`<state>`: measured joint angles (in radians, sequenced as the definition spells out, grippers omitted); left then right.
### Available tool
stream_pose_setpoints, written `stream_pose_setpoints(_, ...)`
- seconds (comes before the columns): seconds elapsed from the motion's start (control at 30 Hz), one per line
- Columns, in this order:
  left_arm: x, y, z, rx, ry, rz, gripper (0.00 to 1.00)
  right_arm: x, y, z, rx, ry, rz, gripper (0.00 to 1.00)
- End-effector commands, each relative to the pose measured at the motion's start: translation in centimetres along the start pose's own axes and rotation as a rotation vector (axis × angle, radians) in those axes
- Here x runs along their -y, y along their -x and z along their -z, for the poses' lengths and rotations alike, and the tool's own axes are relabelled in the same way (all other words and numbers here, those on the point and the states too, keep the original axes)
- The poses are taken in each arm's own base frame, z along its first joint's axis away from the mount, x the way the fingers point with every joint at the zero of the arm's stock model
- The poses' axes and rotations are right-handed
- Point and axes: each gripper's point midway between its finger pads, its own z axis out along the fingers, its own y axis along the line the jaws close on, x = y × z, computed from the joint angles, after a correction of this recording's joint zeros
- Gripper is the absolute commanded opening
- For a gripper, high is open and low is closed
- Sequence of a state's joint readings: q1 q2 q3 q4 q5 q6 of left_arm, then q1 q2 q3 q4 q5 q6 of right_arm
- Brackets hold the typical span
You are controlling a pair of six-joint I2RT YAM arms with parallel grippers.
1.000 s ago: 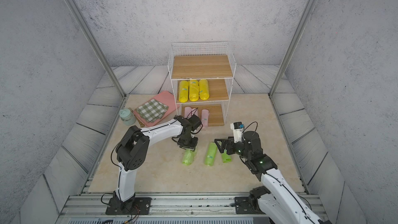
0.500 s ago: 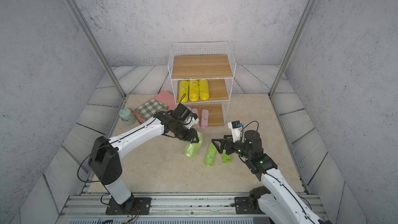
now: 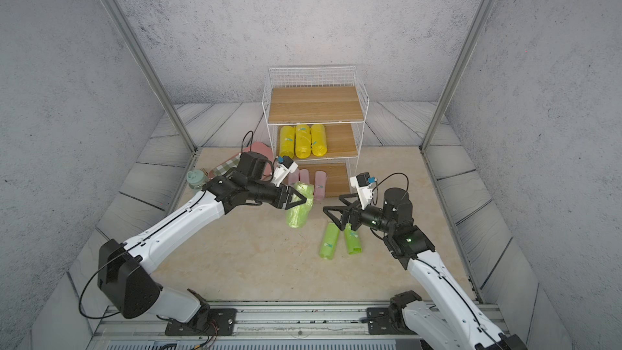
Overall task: Sort the rolls of trash bags by color and place them on the shelf
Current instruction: Pick up the roll of trash bags from the center of the board.
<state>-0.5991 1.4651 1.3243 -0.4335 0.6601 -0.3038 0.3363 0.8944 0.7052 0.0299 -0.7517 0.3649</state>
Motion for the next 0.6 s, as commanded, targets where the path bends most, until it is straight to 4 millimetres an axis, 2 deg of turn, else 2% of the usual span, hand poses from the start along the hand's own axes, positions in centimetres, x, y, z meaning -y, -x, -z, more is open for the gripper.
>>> stream_pose_setpoints(0.0, 2.3, 4.1, 2.4, 0.167, -0.067, -0.101, 0.00, -1.6, 1.7, -0.2, 0.024, 0.089, 0.044, 0.99)
stream_pose_setpoints(0.27, 3.5, 7.1, 4.3, 0.272, -0.128, -0.159, 0.00, -2.2, 3.6, -1.3, 0.057, 0.165, 0.002, 0.99)
stream_pose_setpoints(0.57, 5.2, 8.6, 4.3, 0.308, -0.233, -0.200, 0.00, -2.8, 4.2, -3.4, 0.053, 0.238, -0.023, 0.97)
